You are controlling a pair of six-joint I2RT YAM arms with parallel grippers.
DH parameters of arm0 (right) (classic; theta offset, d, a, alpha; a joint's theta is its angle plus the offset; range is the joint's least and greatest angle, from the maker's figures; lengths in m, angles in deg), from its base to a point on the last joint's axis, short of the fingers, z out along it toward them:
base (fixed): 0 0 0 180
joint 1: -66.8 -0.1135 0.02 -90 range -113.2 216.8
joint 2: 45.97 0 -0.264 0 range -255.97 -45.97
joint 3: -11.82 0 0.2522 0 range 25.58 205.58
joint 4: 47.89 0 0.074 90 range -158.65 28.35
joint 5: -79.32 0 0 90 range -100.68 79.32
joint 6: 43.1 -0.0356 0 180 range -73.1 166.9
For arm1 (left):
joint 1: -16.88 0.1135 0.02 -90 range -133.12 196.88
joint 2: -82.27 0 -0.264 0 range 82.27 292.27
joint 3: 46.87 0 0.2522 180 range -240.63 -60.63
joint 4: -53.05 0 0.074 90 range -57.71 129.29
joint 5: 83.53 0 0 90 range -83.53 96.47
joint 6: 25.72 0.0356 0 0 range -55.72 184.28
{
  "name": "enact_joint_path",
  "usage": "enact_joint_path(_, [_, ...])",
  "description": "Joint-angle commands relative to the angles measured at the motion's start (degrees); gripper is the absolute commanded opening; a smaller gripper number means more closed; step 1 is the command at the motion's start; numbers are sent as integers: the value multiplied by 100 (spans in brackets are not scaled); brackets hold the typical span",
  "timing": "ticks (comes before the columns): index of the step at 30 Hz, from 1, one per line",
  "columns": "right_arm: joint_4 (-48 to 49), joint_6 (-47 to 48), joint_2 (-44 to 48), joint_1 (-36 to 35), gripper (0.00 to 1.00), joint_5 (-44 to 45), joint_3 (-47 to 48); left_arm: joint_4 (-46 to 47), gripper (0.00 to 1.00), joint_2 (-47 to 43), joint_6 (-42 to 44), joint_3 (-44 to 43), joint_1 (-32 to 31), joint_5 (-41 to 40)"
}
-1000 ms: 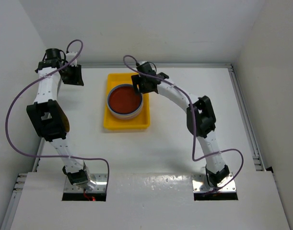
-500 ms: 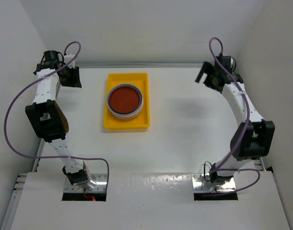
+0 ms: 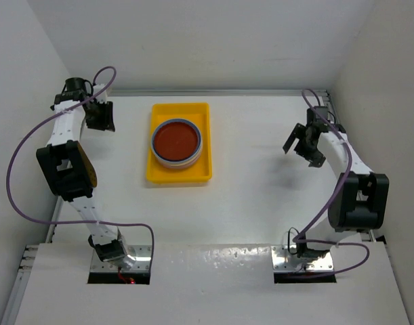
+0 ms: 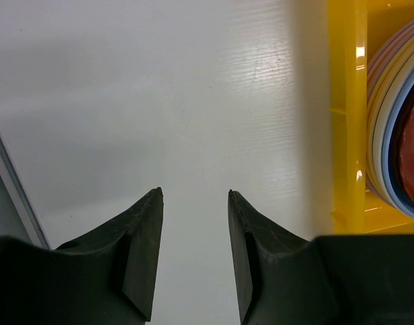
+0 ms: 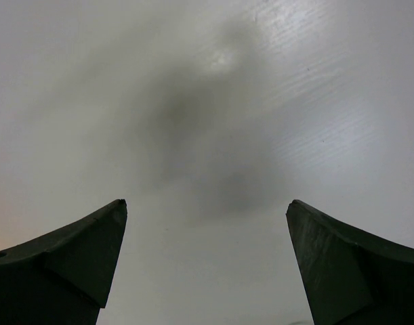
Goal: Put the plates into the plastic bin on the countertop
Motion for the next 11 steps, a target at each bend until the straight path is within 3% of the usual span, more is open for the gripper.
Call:
enact_joint_path(1, [397,-62,243,-23,100,-214,255,113,46,-132,-5,48,49,-32])
enact_joint_path(11, [1126,210,882,-154,95,-627,-218,113,46,-237,-5,216,49,-32])
